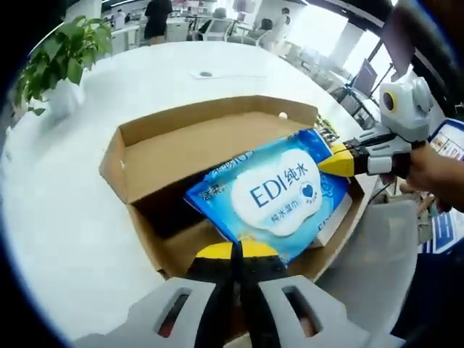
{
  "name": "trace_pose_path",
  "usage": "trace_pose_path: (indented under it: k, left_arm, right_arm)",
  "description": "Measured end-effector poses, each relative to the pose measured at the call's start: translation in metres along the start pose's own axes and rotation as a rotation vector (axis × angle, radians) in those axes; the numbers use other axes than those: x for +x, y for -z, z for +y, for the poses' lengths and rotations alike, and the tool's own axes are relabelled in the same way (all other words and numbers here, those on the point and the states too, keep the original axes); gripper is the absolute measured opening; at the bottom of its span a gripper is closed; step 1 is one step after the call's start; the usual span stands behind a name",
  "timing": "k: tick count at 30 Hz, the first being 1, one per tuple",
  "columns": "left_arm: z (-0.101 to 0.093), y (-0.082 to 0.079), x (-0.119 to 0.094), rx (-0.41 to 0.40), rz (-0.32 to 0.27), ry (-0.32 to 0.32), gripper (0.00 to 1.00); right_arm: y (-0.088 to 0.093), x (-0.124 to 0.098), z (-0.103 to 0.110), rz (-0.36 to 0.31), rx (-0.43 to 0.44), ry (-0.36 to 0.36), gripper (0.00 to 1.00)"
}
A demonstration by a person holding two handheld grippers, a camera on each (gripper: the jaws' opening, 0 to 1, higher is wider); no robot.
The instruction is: Operate the shoe box by opening the lid, removing the specified soft item, and placing it in the target area until the item is outside and the box remains undamaged.
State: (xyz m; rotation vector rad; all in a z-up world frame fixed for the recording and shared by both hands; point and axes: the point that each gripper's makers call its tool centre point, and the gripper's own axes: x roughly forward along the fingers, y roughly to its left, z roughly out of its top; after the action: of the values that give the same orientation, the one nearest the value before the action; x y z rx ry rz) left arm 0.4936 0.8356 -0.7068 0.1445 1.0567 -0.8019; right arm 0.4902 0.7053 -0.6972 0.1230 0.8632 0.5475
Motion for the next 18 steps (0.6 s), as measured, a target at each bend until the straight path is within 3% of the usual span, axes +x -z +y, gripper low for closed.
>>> trace_pose_path:
  k: [9,18]
  left_arm:
    - [-0.010,-0.012,-0.016,0.026,-0.030,-0.003,0.00]
    - [-0.034,-0.035,-0.029,0.082,-0.060,0.016,0.00]
  right_arm:
    - [-0.009,-0.019,0.003,-0.042,-0.008,0.011,0.00]
    - [-0.021,-0.047,-0.007,-0.104,0.003,0.029,0.00]
